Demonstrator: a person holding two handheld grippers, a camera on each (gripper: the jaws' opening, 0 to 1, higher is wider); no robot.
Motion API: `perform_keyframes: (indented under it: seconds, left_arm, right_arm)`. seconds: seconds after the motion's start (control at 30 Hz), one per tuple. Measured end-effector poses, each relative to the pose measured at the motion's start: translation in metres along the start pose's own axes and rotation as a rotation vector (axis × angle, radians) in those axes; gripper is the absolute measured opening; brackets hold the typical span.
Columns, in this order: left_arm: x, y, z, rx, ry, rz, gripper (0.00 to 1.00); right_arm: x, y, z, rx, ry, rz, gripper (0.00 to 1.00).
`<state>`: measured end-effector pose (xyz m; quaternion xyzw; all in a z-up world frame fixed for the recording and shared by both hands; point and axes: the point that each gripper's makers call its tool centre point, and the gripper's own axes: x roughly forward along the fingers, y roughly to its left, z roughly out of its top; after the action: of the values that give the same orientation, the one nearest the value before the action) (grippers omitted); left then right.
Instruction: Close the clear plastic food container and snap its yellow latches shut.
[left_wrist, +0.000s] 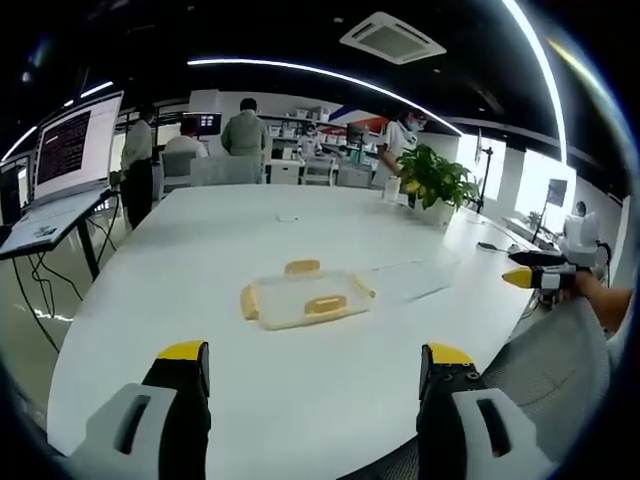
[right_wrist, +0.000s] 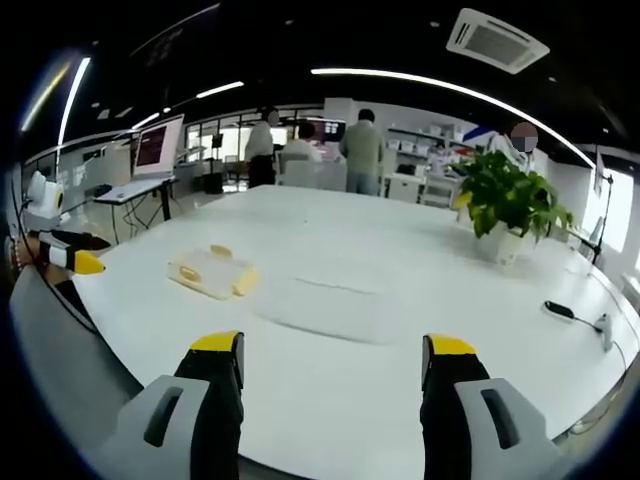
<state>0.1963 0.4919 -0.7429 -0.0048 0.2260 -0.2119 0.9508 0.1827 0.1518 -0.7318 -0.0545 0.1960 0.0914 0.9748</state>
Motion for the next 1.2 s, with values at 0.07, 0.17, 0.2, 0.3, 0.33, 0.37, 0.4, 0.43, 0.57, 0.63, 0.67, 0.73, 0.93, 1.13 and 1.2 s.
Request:
perform_keyframes:
  seconds: [0.07, 0.17, 0.2, 0.3, 0.33, 0.37, 0.4, 0.43, 0.57, 0.63, 0.67, 0.73, 0.93, 1.13, 1.2]
  left_arm:
    - [0.000, 0.000, 0.003, -0.003, -0.013, -0.001, 0.83]
    - [-0.002, 0.003, 0.007, -0.040, -0.038, 0.006, 0.83]
    - [-0.002, 0.002, 0.008, -0.051, -0.038, 0.002, 0.83]
    - [-0.002, -0.001, 0.010, -0.047, -0.045, -0.013, 0.84]
    - [-0.002, -0.002, 0.011, -0.041, -0.053, -0.015, 0.83]
    - [-0.003, -0.001, 0.013, -0.037, -0.062, -0.014, 0.83]
    - [-0.004, -0.002, 0.015, -0.045, -0.070, -0.019, 0.83]
    - [-0.004, -0.003, 0.017, -0.056, -0.077, -0.030, 0.83]
    - [-0.006, -0.011, 0.024, -0.117, -0.112, -0.096, 0.83]
    - [-0.005, -0.006, 0.029, -0.118, -0.124, -0.100, 0.83]
    - [-0.005, -0.004, 0.032, -0.122, -0.132, -0.105, 0.83]
    - [-0.002, 0.000, 0.041, -0.141, -0.153, -0.123, 0.81]
    - [0.022, 0.018, 0.025, -0.056, -0.023, -0.155, 0.79]
    - [0.047, 0.039, 0.017, 0.079, 0.052, -0.197, 0.75]
    - [0.057, 0.049, 0.017, 0.180, 0.095, -0.185, 0.75]
  right_arm:
    - [0.000, 0.001, -0.001, -0.010, 0.009, 0.001, 0.71]
    - [0.000, 0.002, 0.000, -0.004, 0.007, 0.009, 0.72]
    - [0.000, 0.002, 0.000, 0.004, 0.005, 0.013, 0.72]
    - [-0.001, 0.009, 0.007, 0.041, -0.028, 0.055, 0.73]
    - [-0.002, 0.010, 0.007, 0.039, -0.028, 0.063, 0.72]
    - [-0.001, 0.012, 0.006, 0.035, -0.019, 0.072, 0.72]
    - [-0.001, 0.013, 0.005, 0.033, -0.013, 0.081, 0.71]
    - [0.000, 0.014, 0.005, 0.034, -0.010, 0.092, 0.71]
    - [-0.001, 0.017, 0.008, 0.060, -0.012, 0.133, 0.67]
    - [-0.001, 0.017, 0.010, 0.060, -0.015, 0.146, 0.66]
    - [0.000, 0.018, 0.011, 0.056, -0.013, 0.154, 0.67]
    - [0.003, 0.017, 0.013, 0.033, -0.012, 0.165, 0.69]
    - [0.018, 0.017, 0.034, -0.057, -0.030, 0.209, 0.67]
    - [0.044, 0.031, 0.063, -0.105, -0.060, 0.301, 0.64]
    - [0.055, 0.042, 0.071, -0.131, -0.065, 0.335, 0.64]
